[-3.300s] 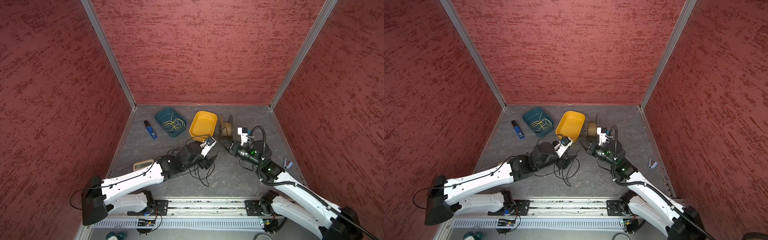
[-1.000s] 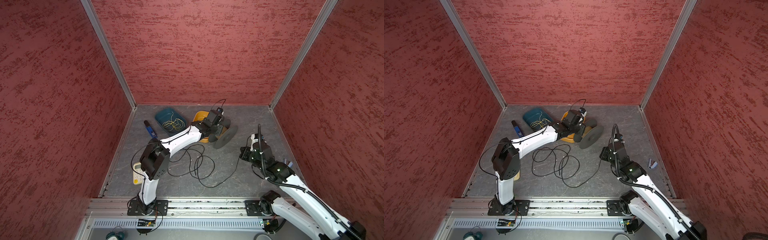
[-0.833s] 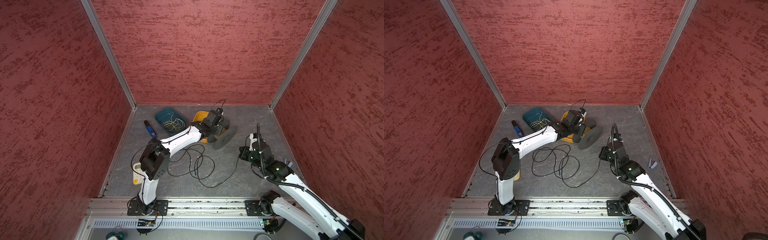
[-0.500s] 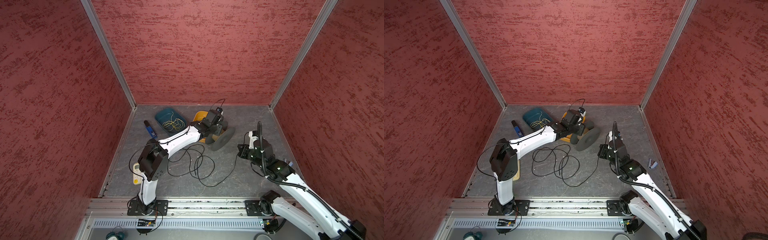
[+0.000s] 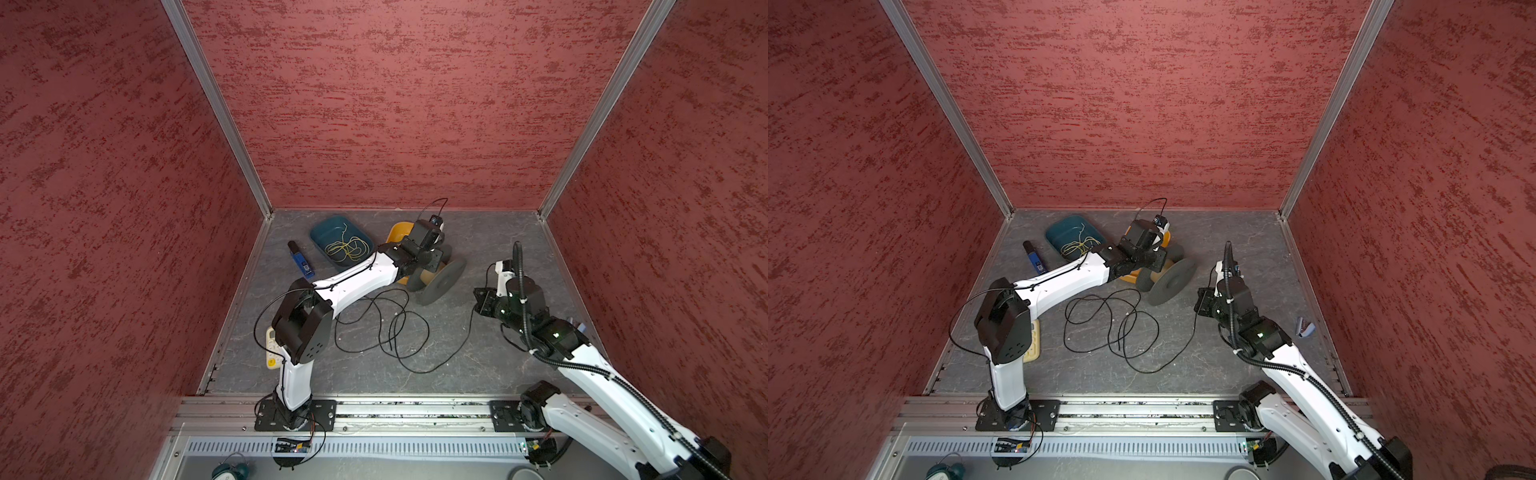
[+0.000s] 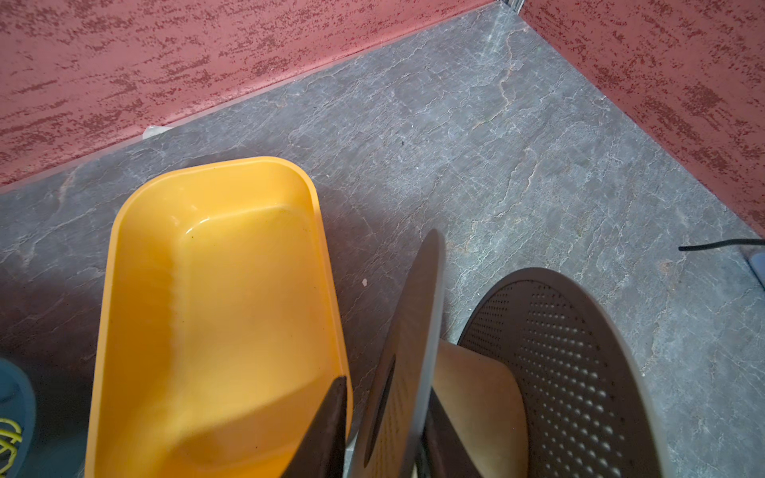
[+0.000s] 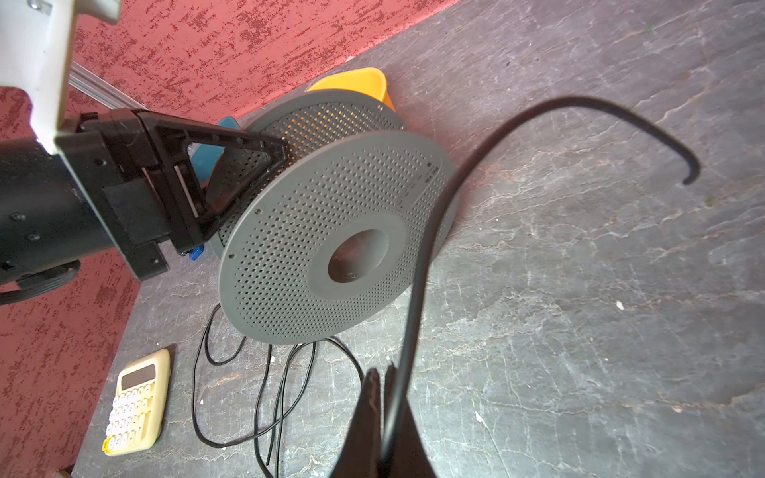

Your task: Wrap the cables

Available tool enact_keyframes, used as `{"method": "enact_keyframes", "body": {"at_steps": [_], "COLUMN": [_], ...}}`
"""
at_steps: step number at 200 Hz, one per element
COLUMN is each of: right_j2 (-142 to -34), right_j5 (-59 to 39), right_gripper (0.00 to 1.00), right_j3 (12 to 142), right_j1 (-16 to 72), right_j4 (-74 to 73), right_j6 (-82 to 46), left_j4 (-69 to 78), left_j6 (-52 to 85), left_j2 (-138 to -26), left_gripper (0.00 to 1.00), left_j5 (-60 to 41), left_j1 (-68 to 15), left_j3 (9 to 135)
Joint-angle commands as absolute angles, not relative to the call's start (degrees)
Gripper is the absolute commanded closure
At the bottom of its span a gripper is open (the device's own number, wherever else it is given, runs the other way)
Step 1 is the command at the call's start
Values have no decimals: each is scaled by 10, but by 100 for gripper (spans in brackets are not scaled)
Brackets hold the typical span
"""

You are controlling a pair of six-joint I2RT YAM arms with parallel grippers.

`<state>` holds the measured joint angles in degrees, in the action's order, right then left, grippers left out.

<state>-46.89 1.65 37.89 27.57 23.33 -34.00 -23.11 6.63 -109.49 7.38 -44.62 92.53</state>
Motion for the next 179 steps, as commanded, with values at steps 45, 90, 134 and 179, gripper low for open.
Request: {"method": "enact_keyframes", "body": {"at_steps": [45,90,134,179], "right_j2": [-464,-458,-457,-464], "right_j5": [18,19,18,12], "right_gripper": [100,100,100,100], "right_j3": [394,392,388,386], "right_j1": [272,272,272,271], "right_j4": [223,228,226,219], "right_j6": [-329,-329,-330,-332], "left_j4": [-196,-176,-190,-192], "left_j6": [68,42,-11,-51], "left_j2": [-1101,-1133,-1171,-1203], "left_gripper": [90,97,97,96], "left_j5": [67,64,82,111], "left_j1": [-446,-438,-435,-444], "left_j3": [948,994,1044,1066]}}
